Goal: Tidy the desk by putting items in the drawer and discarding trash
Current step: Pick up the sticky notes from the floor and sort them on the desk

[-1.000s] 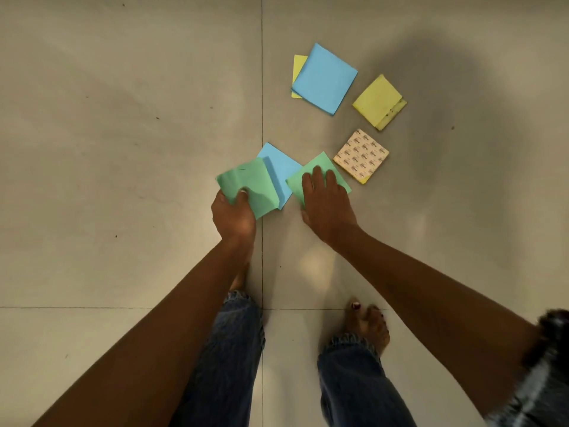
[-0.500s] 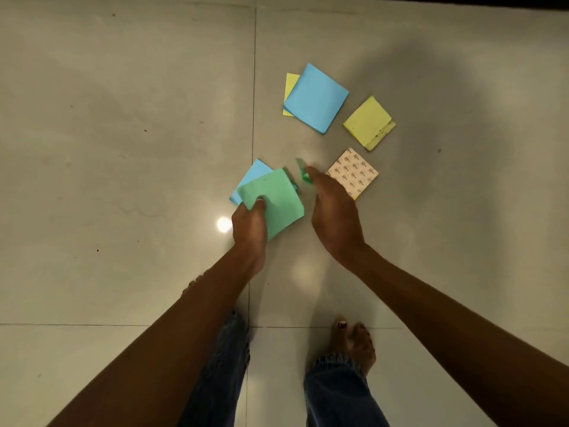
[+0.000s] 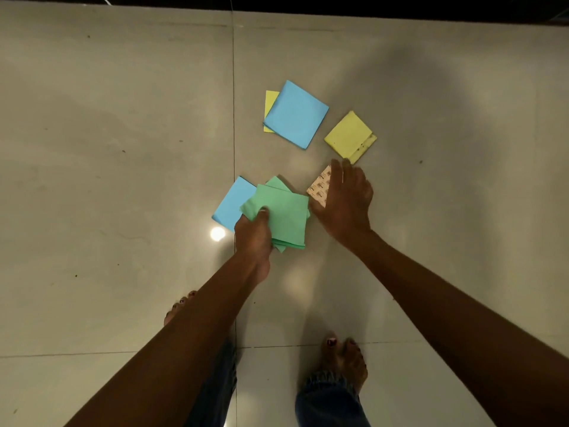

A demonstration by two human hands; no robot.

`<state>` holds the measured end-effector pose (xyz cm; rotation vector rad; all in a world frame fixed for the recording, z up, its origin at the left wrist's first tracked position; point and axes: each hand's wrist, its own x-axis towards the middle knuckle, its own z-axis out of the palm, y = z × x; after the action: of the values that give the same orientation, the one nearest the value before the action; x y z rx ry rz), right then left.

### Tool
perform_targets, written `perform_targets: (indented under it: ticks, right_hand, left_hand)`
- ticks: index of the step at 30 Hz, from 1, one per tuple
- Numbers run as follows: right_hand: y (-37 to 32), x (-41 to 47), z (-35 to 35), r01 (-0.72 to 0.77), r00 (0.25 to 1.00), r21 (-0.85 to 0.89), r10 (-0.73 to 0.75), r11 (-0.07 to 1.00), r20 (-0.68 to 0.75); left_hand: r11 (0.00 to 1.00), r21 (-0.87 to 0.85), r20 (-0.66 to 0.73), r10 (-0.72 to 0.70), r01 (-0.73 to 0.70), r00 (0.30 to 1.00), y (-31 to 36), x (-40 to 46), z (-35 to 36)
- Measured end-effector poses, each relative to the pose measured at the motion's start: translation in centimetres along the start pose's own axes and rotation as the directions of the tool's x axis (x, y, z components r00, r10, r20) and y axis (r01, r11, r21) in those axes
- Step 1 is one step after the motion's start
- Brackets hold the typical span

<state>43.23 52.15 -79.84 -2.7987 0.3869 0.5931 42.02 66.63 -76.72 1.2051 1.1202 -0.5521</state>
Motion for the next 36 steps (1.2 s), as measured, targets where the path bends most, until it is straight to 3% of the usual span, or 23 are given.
perform_targets:
  ticks: [7, 10, 12, 15, 17, 20, 22, 26, 29, 32, 36]
  right_hand:
    - [1.3, 1.0, 0.9, 0.092, 0.996, -0.108, -0.093, 0.99, -0.006]
    - [0.8, 0.6, 0.0, -0.054, 0.993, 0.1, 0.064, 0.993, -0.095]
    - [0.2, 0.0, -0.6, -0.147, 0.966, 0.302, 0.202, 0.942, -0.161]
    - [-0.9, -1.7, -1.6, -0.065, 0.925, 0.469, 0.229, 0.881, -0.302]
    - [-1.8, -2.9, -1.8, 0.031, 0.959, 0.5, 0.115, 0.866, -0.258]
    - [-3.3, -4.0, -1.2, 0.124, 0.983, 0.398, -0.168, 0.909, 0.076]
    - [-3.9, -4.1, -0.9, 0.164, 0.958, 0.379, -0.239, 0.911, 0.161]
    - [-4.8, -2.5, -1.5, 0.233, 0.936, 0.406, -0.317, 0.883, 0.153]
    - [-5.1, 0.5, -2.1, 0.295, 0.948, 0.333, -0.317, 0.896, 0.013]
    - [-5.2, 5.3, -2.0, 0.327, 0.936, 0.06, -0.314, 0.943, -0.157]
    - [-5.5, 9.7, -1.1, 0.332, 0.94, -0.249, -0.341, 0.91, 0.01]
  left_hand:
    - [0.999, 0.021, 0.026, -0.048, 0.048, 0.998, -1.0, -0.1, 0.3]
    - [0.998, -0.013, 0.023, -0.06, 0.061, 0.998, -0.6, 0.0, 0.1]
    - [0.999, -0.026, 0.03, -0.045, 0.045, 0.999, -0.4, 0.3, -0.1]
    - [1.0, 0.0, 0.029, -0.027, 0.027, 0.999, -0.4, 0.4, -0.2]
    - [0.998, -0.036, 0.076, -0.053, 0.056, 0.996, -0.2, 0.0, 0.1]
    - [0.974, -0.139, 0.213, -0.15, 0.181, 0.965, 0.4, -0.6, 0.6]
    - [0.982, -0.123, 0.19, -0.121, 0.146, 0.974, 0.3, -0.4, 0.5]
    - [0.997, -0.066, 0.045, -0.04, 0.043, 0.998, 0.6, 0.5, -0.1]
    - [0.993, -0.118, 0.054, -0.014, 0.02, 0.998, 1.5, 1.1, 0.0]
    - [0.983, -0.181, 0.059, -0.023, 0.034, 0.998, 2.2, 1.5, 0.0]
    - [0.974, -0.21, 0.051, -0.075, 0.084, 0.996, 2.6, 1.9, -0.5]
